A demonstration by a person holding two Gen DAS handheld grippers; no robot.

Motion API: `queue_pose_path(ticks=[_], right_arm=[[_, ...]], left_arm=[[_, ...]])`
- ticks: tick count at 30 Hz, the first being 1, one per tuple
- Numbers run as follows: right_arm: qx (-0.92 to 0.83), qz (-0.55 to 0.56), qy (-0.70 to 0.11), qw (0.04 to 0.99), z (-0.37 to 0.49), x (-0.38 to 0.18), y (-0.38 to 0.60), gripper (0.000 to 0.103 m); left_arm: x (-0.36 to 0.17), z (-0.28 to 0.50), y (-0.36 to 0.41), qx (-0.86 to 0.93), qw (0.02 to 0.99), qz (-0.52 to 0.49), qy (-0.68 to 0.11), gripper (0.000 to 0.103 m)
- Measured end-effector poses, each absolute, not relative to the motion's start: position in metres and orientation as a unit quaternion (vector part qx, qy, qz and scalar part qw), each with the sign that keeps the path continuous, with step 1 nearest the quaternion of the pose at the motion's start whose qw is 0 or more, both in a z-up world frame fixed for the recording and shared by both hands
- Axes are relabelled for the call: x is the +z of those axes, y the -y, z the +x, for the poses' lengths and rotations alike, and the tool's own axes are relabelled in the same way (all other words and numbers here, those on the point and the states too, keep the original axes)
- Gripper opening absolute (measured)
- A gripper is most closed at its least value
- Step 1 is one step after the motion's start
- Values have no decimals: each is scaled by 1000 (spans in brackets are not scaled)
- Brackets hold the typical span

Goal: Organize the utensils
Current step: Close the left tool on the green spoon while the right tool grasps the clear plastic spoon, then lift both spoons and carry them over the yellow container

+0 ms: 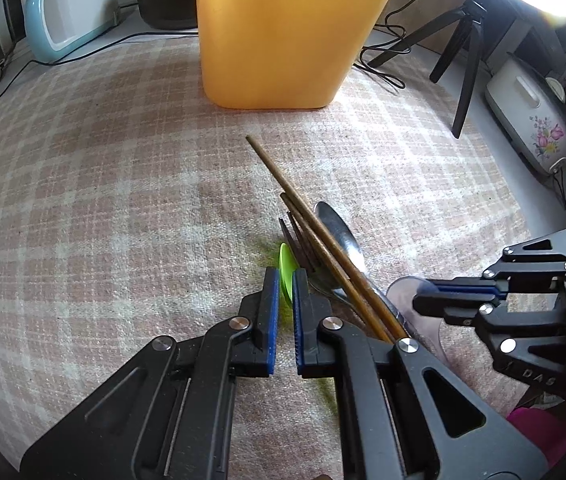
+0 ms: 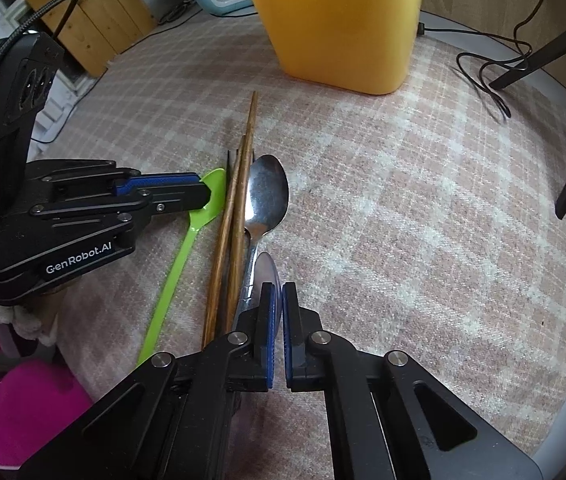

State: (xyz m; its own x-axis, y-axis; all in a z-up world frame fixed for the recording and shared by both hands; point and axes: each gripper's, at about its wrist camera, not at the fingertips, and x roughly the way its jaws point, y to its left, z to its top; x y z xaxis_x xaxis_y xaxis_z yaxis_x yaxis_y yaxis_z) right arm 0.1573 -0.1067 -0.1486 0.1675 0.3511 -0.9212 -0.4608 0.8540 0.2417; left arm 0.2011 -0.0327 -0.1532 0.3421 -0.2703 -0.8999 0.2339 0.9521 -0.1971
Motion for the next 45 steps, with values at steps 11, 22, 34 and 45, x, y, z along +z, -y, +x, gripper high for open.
queue_pose_path(ticks=[11, 22, 34, 45], right_arm=[[275, -52, -595, 753, 165, -156, 107, 5], [272, -23, -572, 774, 171, -135, 131, 2], [264, 17, -498, 826, 183, -71, 163, 2], [251, 44, -407, 877, 197, -8, 155, 2]], left_arm=[[-165, 206, 39, -157, 810, -12, -565, 4], [-147, 206, 9, -133, 825, -50, -547, 0], [-84, 212, -15, -126, 866, -80, -476, 0], [-25, 226, -26, -132, 900, -91, -405, 0]])
